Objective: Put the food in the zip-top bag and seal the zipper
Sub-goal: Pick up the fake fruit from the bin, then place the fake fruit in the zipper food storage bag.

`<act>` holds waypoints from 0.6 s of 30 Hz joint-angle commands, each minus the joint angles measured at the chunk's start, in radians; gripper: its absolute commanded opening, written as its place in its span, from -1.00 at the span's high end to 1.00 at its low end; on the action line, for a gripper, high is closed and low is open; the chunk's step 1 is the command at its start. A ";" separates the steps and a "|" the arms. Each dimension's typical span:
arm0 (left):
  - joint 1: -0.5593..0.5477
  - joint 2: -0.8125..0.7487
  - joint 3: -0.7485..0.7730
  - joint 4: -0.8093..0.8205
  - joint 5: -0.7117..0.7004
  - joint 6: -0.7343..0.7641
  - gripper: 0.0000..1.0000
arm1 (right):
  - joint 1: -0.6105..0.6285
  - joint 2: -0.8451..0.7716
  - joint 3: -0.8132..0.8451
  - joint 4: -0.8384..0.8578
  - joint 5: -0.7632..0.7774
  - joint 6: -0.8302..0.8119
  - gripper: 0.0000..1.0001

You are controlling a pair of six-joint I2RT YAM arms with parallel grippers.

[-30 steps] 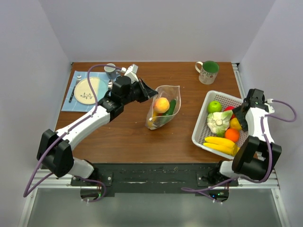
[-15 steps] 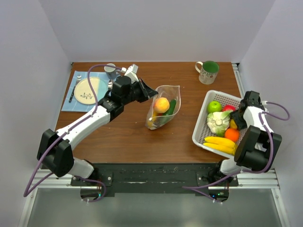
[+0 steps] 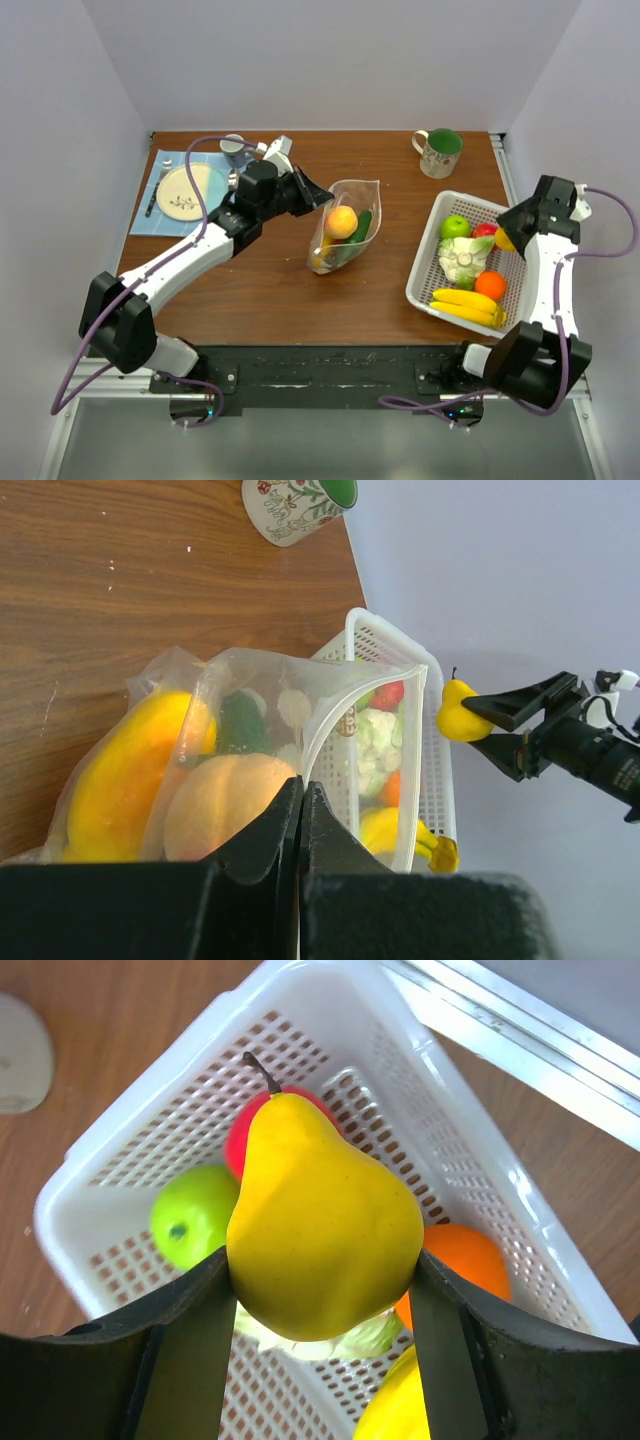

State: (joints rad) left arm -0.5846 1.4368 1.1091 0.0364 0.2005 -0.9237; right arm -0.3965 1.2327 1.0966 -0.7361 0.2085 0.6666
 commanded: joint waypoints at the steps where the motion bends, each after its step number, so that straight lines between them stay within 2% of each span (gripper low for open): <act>1: 0.006 -0.004 0.040 0.059 -0.010 -0.006 1.00 | 0.070 -0.052 0.089 -0.083 -0.098 -0.042 0.65; 4: 0.003 -0.004 0.038 0.060 -0.016 -0.009 1.00 | 0.212 -0.084 0.144 -0.106 -0.095 0.000 0.65; 7: 0.005 -0.006 0.040 0.062 -0.023 -0.014 1.00 | 0.491 -0.093 0.216 -0.111 -0.057 0.077 0.65; 12: 0.003 -0.012 0.041 0.056 -0.041 -0.012 1.00 | 0.717 -0.046 0.359 -0.100 -0.034 0.146 0.66; 13: 0.003 -0.012 0.041 0.056 -0.041 -0.014 1.00 | 0.799 -0.035 0.400 -0.088 -0.026 0.154 0.66; 15: 0.005 -0.009 0.043 0.057 -0.041 -0.015 1.00 | 0.892 -0.007 0.468 -0.086 0.031 0.169 0.66; 16: 0.005 -0.009 0.043 0.057 -0.042 -0.017 1.00 | 0.976 0.037 0.494 -0.091 0.052 0.169 0.66; 18: 0.003 -0.010 0.041 0.059 -0.046 -0.018 1.00 | 1.051 0.088 0.542 -0.108 0.127 0.169 0.64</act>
State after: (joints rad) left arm -0.5846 1.4380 1.1091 0.0429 0.1711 -0.9272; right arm 0.5037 1.2324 1.5356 -0.8391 0.2066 0.7963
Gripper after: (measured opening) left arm 0.019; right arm 0.641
